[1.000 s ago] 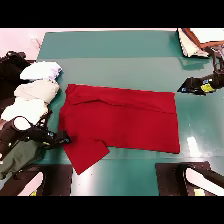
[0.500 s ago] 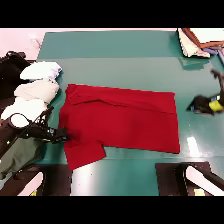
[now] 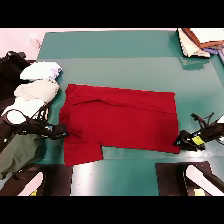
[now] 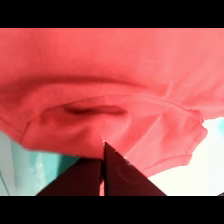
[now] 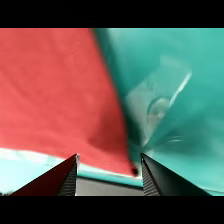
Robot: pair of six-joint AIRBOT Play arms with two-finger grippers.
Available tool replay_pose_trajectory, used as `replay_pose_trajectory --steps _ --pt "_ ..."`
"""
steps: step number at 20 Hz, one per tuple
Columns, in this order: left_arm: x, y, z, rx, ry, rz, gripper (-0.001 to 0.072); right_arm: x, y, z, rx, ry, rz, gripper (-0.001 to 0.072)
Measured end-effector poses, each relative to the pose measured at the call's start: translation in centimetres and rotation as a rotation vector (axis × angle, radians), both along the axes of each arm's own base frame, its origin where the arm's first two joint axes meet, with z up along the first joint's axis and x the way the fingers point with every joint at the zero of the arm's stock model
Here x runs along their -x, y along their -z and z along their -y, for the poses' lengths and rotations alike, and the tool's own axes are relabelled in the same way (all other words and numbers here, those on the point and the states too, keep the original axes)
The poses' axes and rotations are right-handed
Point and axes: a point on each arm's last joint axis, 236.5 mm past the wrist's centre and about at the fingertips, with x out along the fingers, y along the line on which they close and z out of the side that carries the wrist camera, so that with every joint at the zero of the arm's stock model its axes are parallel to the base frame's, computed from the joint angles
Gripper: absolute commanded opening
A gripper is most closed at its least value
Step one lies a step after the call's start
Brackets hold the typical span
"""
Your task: Fold the shirts.
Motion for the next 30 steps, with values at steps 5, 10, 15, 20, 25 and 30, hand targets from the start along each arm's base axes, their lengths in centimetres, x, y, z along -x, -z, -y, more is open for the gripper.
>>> replay_pose_trajectory --steps 5,10,15,20,25,30 --pt "0.1 -0.4 0.1 0.001 0.014 0.005 0.0023 0.4 0.8 -1.6 -0.005 -0.12 -0.034 0.0014" --pt "2.0 -3.2 0.0 -0.01 0.046 0.058 0.0023 -0.4 -1.7 -1.0 0.076 -0.244 0.045 0.0014" --pt "6.2 -5.8 0.2 -0.009 0.08 0.032 0.0023 -1.5 -6.8 0.8 0.208 -0.279 0.173 0.0013" --pt "2.2 -7.7 -0.3 -0.029 0.049 0.149 0.0023 -5.0 -10.0 2.0 0.27 -0.25 0.271 0.0013" --pt "-7.5 -8.4 -1.2 -0.057 0.003 0.252 0.0024 -12.4 -10.8 3.0 0.265 -0.212 0.35 0.0013" --pt "-16.0 -6.6 -2.0 -0.075 -0.042 0.281 0.0048 -19.8 -10.1 2.4 0.198 -0.178 0.409 0.018"
